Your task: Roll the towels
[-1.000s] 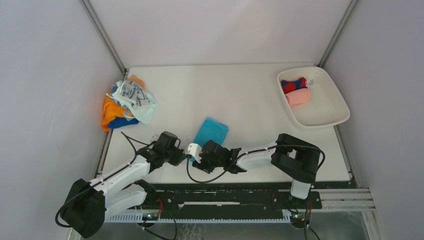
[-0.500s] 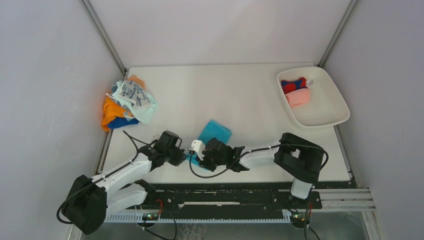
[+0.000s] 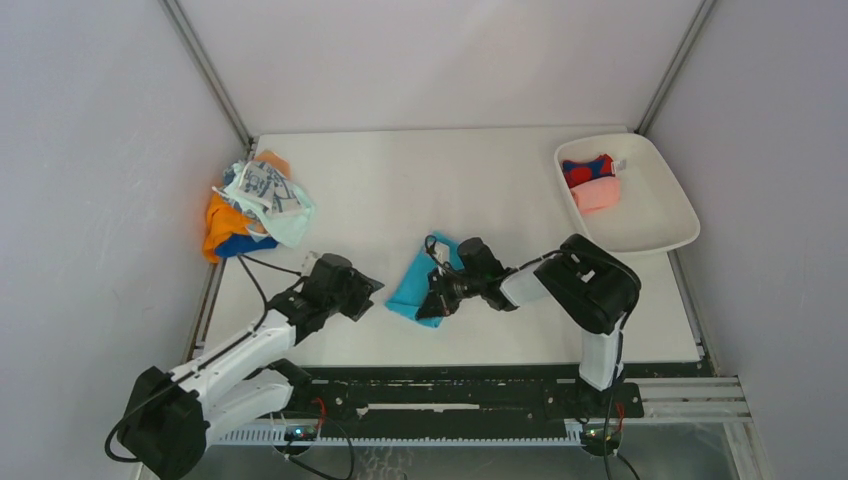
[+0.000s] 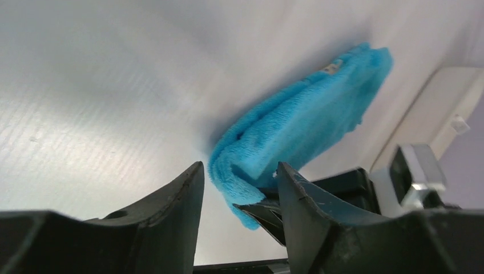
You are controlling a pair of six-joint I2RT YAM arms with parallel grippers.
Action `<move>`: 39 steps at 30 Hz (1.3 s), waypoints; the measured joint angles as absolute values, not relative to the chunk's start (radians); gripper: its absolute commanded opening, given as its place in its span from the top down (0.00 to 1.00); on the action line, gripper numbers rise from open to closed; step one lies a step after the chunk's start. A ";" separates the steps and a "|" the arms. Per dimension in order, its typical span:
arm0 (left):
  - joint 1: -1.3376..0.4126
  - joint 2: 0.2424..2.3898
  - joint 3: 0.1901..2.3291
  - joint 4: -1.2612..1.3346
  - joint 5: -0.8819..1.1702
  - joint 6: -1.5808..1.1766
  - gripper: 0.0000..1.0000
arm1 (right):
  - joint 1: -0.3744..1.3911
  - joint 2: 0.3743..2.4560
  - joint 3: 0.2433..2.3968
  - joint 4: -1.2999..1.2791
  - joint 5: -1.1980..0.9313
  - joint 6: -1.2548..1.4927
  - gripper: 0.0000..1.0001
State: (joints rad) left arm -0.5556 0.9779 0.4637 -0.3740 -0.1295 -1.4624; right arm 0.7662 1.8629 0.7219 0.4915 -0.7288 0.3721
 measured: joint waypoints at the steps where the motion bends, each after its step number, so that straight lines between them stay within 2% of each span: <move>1: -0.556 0.959 0.461 -0.367 -0.129 -1.454 0.40 | 0.755 1.882 0.716 0.530 -0.756 0.418 1.00; 5: -0.556 0.891 0.422 -0.323 -0.122 -1.429 0.36 | 0.709 1.949 0.687 0.680 -0.832 0.584 1.00; 11: -0.598 0.870 0.350 -0.280 -0.095 -1.429 0.34 | 0.659 2.023 0.654 0.834 -0.896 0.778 1.00; 25: -0.630 0.760 0.229 -0.185 -0.079 -1.439 0.34 | 0.622 2.071 0.648 0.922 -0.920 0.968 1.00; 33: -0.653 0.967 0.229 -0.026 -0.038 -1.446 0.35 | 0.620 2.074 0.648 0.926 -0.919 0.981 1.00; 39: -0.660 1.090 0.257 0.084 -0.025 -1.448 0.39 | 0.620 2.076 0.648 0.929 -0.920 0.984 1.00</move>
